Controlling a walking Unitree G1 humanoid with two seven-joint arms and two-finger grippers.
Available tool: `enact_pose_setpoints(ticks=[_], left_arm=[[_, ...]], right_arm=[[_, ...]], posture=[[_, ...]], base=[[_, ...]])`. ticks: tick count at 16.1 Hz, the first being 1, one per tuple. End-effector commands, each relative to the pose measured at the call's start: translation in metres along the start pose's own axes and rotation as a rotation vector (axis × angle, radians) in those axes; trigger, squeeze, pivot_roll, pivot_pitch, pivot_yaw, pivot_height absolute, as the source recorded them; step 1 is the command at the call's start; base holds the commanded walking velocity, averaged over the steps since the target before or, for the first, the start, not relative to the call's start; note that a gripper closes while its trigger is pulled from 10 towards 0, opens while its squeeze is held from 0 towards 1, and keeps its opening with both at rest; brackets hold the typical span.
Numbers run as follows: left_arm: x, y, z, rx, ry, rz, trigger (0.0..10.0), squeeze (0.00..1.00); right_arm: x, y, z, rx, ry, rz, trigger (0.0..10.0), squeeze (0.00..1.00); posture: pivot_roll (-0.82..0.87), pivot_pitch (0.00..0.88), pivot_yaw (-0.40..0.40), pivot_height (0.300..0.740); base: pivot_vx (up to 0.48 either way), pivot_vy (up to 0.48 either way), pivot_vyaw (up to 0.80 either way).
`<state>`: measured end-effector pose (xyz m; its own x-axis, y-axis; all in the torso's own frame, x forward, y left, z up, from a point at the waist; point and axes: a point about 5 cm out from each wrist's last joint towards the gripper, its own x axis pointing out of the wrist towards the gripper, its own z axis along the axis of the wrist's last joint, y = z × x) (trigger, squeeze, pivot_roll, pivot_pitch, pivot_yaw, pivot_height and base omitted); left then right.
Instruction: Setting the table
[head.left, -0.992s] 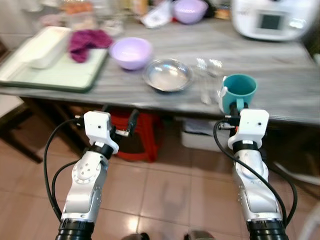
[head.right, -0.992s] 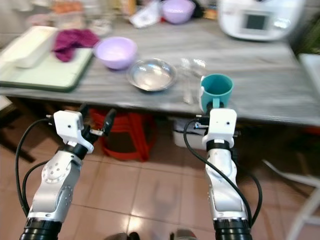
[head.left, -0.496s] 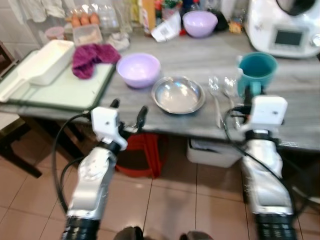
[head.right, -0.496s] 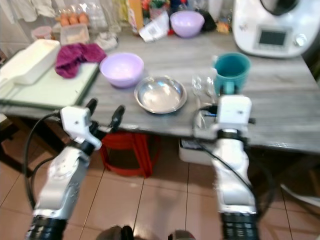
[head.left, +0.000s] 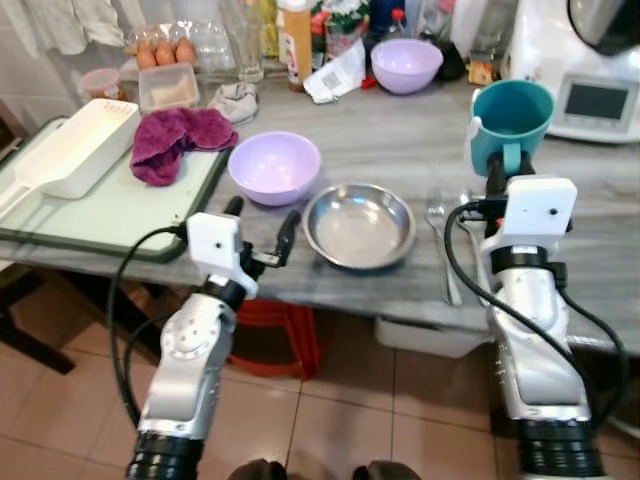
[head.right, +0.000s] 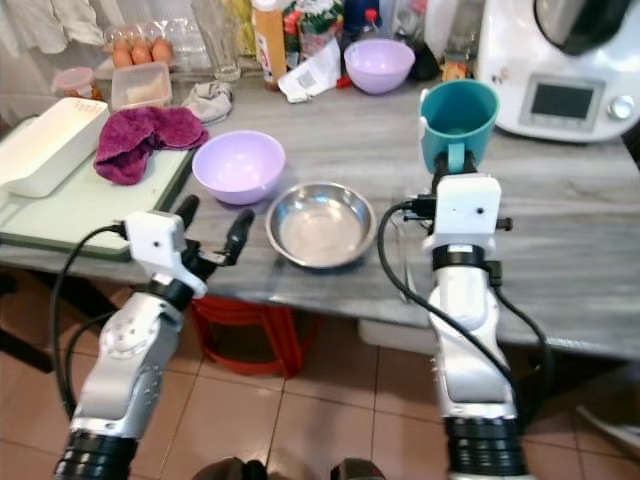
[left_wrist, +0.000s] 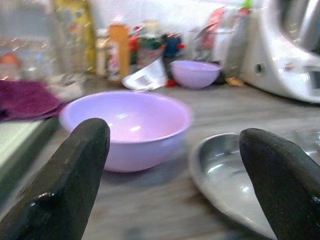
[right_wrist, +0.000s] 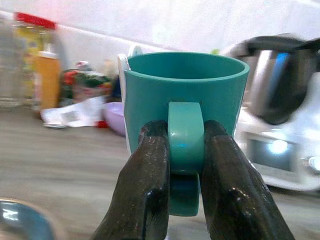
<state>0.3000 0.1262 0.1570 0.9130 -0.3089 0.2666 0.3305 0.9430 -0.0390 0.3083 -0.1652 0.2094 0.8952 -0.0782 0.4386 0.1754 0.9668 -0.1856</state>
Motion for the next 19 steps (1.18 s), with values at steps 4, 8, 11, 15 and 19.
enact_pose_setpoints(ticks=[4, 8, 11, 15, 19], left_arm=[[-0.017, 0.002, 0.0, 0.029, 0.012, -0.033, 10.0, 0.0], [-0.034, 0.0, -0.008, 0.024, 0.057, -0.07, 10.0, 0.0], [-0.042, -0.005, -0.007, 0.032, 0.057, -0.217, 10.0, 0.0], [-0.044, 0.0, -0.007, 0.046, 0.086, -0.277, 10.0, 0.0], [-0.041, -0.001, -0.006, 0.085, 0.086, -0.335, 10.0, 0.0]], right_arm=[[0.002, 0.001, 0.003, 0.007, -0.012, 0.012, 10.0, 0.0], [0.007, 0.0, 0.002, 0.01, -0.008, 0.049, 10.0, 0.0], [0.017, 0.002, -0.004, 0.071, 0.033, 0.074, 10.0, 0.0], [0.031, -0.004, -0.006, 0.089, 0.04, 0.072, 10.0, 0.0], [0.05, -0.003, -0.013, 0.166, 0.087, 0.086, 10.0, 0.0]], posture=[[-0.1, 0.174, 0.021, 0.74], [-0.11, 0.181, 0.017, 0.74], [-0.11, 0.194, 0.002, 0.74], [-0.11, 0.199, 0.0, 0.74], [-0.11, 0.209, 0.008, 0.74]], base=[[0.0, 0.0, 0.0], [0.0, 0.0, 0.0], [0.0, 0.0, 0.0], [0.0, 0.0, 0.0], [0.0, 0.0, 0.0]])
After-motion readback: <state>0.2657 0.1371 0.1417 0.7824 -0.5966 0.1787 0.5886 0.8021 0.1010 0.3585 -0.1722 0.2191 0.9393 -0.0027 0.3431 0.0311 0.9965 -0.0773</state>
